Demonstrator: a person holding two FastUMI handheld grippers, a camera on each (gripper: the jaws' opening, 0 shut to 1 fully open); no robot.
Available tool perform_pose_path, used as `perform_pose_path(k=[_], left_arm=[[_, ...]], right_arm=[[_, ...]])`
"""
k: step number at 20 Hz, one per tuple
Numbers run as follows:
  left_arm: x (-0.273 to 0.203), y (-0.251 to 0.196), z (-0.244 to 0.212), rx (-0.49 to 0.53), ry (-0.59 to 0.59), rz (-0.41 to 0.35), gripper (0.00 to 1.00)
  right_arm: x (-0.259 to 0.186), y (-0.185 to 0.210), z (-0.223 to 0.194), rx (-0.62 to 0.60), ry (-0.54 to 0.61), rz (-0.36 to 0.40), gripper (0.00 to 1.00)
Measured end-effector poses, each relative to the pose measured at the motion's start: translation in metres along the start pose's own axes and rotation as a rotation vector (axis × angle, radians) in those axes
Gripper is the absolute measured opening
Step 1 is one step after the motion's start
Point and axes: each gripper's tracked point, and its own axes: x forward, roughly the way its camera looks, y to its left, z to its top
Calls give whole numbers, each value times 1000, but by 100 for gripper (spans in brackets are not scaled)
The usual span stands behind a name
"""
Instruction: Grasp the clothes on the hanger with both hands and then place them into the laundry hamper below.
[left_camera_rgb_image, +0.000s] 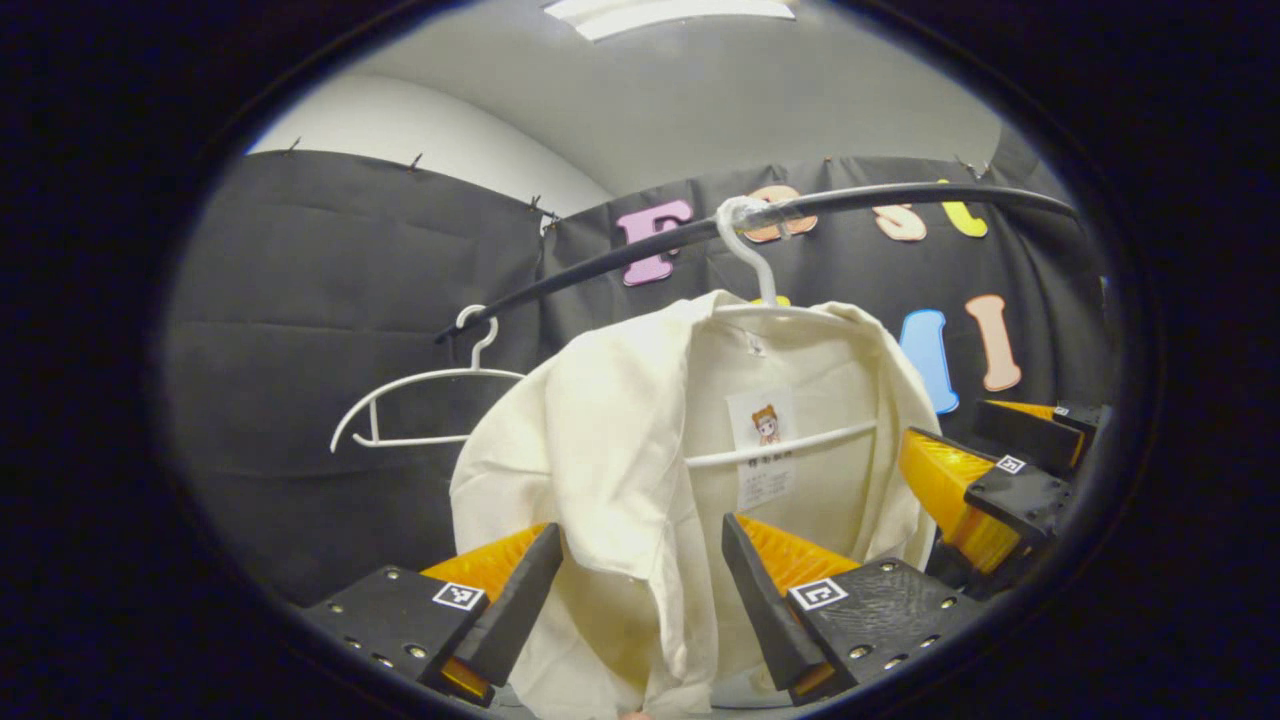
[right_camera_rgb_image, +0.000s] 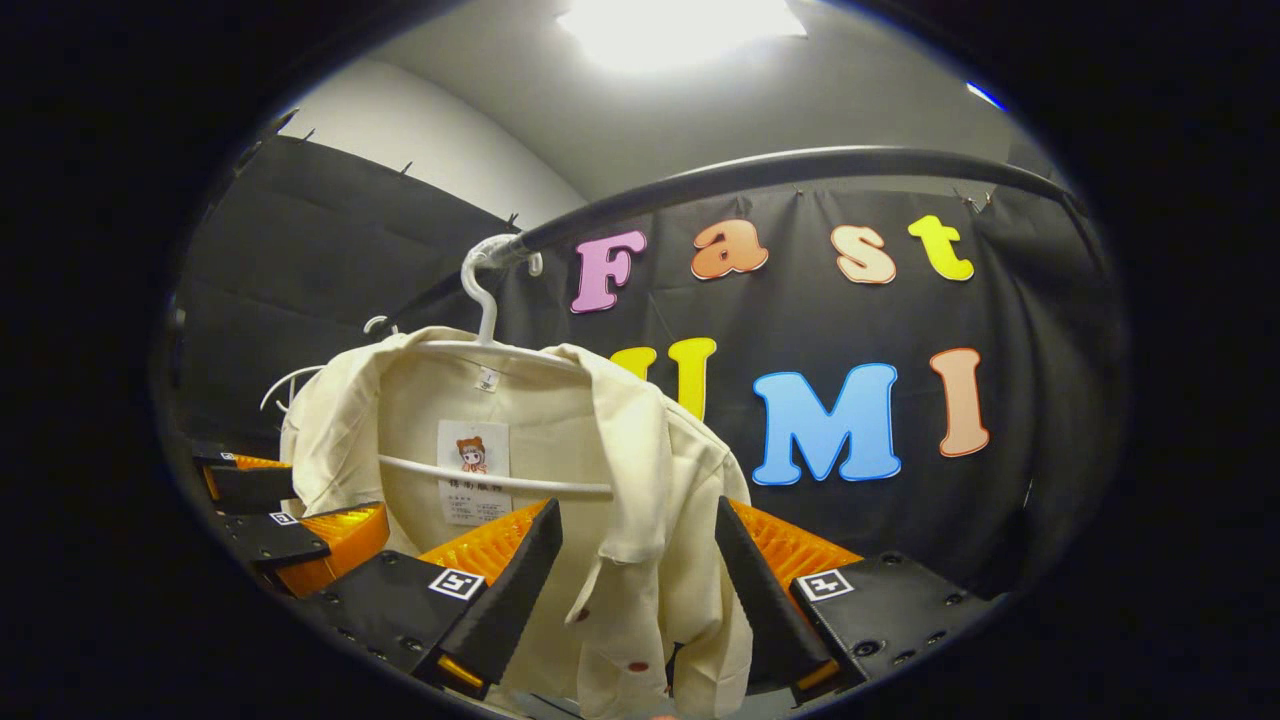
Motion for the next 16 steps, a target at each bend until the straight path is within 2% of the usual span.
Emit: perform_pose_path(k=[5, 10, 11, 12, 13, 14, 15, 16], left_arm=[[17, 8, -7, 5, 3, 81, 94], [30, 10, -25, 13, 58, 166, 92], [32, 7, -30, 17, 71, 168, 92], [34, 9, -33, 14, 73, 179, 86], [35, 12, -33, 4, 67, 185, 65], [32, 16, -30, -5, 59, 190, 59], [32, 19, -28, -20, 49, 181, 45], [25, 26, -25, -31, 38, 196, 31]], right_arm=[[36, 4, -21, 27, 50, 5, 98], [52, -7, -53, 0, 133, -79, 97], [54, -10, -56, -12, 145, -96, 89], [55, -15, -59, -29, 150, -113, 79], [56, -20, -58, -53, 139, -136, 42], [54, -26, -52, -79, 120, -159, 24], [54, -24, -48, -92, 105, -141, 8], [55, -22, -47, -105, 89, -124, 8]])
